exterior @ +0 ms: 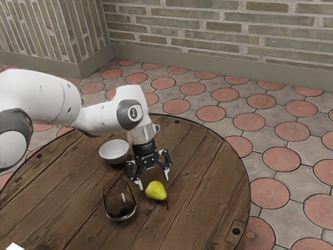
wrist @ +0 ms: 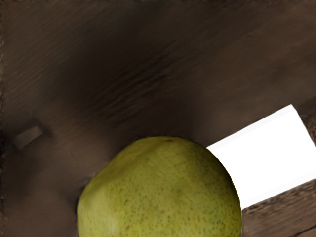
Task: Place the pear in the bowl.
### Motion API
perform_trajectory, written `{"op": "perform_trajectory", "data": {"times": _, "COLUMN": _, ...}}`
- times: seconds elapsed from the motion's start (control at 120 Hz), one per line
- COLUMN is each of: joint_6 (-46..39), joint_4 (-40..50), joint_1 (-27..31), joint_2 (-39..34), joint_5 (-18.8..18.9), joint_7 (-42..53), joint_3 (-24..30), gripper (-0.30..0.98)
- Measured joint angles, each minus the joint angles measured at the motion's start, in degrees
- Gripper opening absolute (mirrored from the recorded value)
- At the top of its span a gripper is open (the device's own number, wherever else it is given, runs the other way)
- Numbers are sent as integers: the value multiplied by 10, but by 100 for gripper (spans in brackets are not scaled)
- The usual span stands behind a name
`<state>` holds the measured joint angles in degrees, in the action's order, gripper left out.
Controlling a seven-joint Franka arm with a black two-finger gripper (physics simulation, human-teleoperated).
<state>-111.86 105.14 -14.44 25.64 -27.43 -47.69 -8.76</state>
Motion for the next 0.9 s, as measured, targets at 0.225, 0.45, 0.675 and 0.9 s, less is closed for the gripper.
{"op": "perform_trajectory", "data": {"times": 0.225, "joint_6": -52, "joint_4": 25, "joint_1": -2, "joint_2": 20, "joint_5": -30, "joint_7": -41, "joint_3": 0, "gripper": 69}}
{"op": "perform_trajectory", "data": {"times": 0.45, "joint_6": -79, "joint_4": 28, "joint_1": -6, "joint_2": 32, "joint_5": -47, "joint_7": -64, "joint_3": 0, "gripper": 60}}
{"op": "perform_trajectory", "data": {"times": 0.675, "joint_6": -88, "joint_4": 27, "joint_1": -10, "joint_2": 31, "joint_5": -44, "joint_7": -78, "joint_3": 0, "gripper": 39}}
{"op": "perform_trajectory", "data": {"times": 0.9, "joint_6": -78, "joint_4": 21, "joint_1": -8, "joint_2": 8, "joint_5": -26, "joint_7": -90, "joint_3": -7, "gripper": 29}}
